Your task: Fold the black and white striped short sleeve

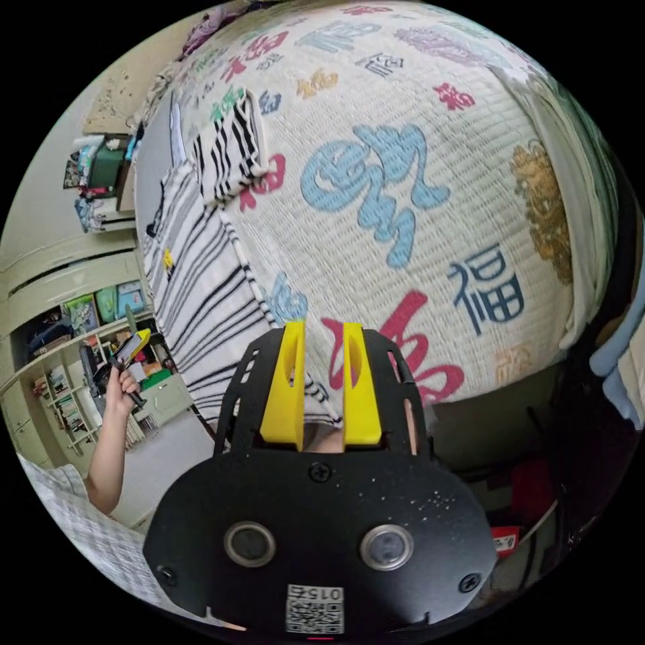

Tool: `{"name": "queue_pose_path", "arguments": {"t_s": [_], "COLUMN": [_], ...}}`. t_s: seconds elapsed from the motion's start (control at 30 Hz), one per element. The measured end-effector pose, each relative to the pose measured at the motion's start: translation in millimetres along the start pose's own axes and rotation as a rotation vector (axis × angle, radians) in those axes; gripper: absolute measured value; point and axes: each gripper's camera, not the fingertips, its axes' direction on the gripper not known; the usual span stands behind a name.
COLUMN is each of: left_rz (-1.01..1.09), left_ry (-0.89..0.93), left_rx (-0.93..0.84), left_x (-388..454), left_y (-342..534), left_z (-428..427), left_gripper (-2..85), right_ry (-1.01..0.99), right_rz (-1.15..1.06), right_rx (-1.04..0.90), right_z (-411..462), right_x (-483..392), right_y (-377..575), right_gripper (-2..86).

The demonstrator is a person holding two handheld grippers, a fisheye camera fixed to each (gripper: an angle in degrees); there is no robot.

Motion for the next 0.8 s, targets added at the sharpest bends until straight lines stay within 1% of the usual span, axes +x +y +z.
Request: {"name": "queue_pose_path", "arguments": {"t_s": [0.13,0.23,0.3,0.4,0.53,0.63,0.7,0.73,0.8], "left_rz": [0.141,0.198,0.216,0.226,0.278,0.288,0.279,0.266,0.253], "left_ry": [0.192,0.264,0.268,0.231,0.118,0.064,0.028,-0.014,-0.044], "left_rx": [0.054,0.054,0.037,-0.024,-0.081,-0.104,-0.126,-0.125,-0.102], "left_x": [104,171,204,248,291,311,319,322,324], "left_y": [-80,-132,-158,-190,-213,-223,-227,-229,-229], "left_z": [32,56,71,96,124,140,148,150,148], "left_gripper": [6.1,6.9,7.3,7.9,8.5,8.3,6.9,3.5,0.9], "right_ry": [-0.103,-0.164,-0.181,-0.192,-0.243,-0.202,-0.164,-0.150,-0.153], "right_rz": [-0.048,-0.081,-0.083,-0.073,-0.074,-0.097,-0.096,-0.086,-0.069], "right_rx": [0.095,0.135,0.154,0.154,0.098,0.071,0.072,0.077,0.082], "right_z": [-17,-24,-27,-27,-22,-19,-19,-20,-22], "right_x": [-8,-15,-16,-15,-11,-15,-16,-15,-13], "right_y": [-47,-78,-92,-109,-122,-124,-123,-123,-122], "right_gripper": [9.6,10.2,10.3,10.4,10.0,7.8,5.8,4.3,2.5]}}
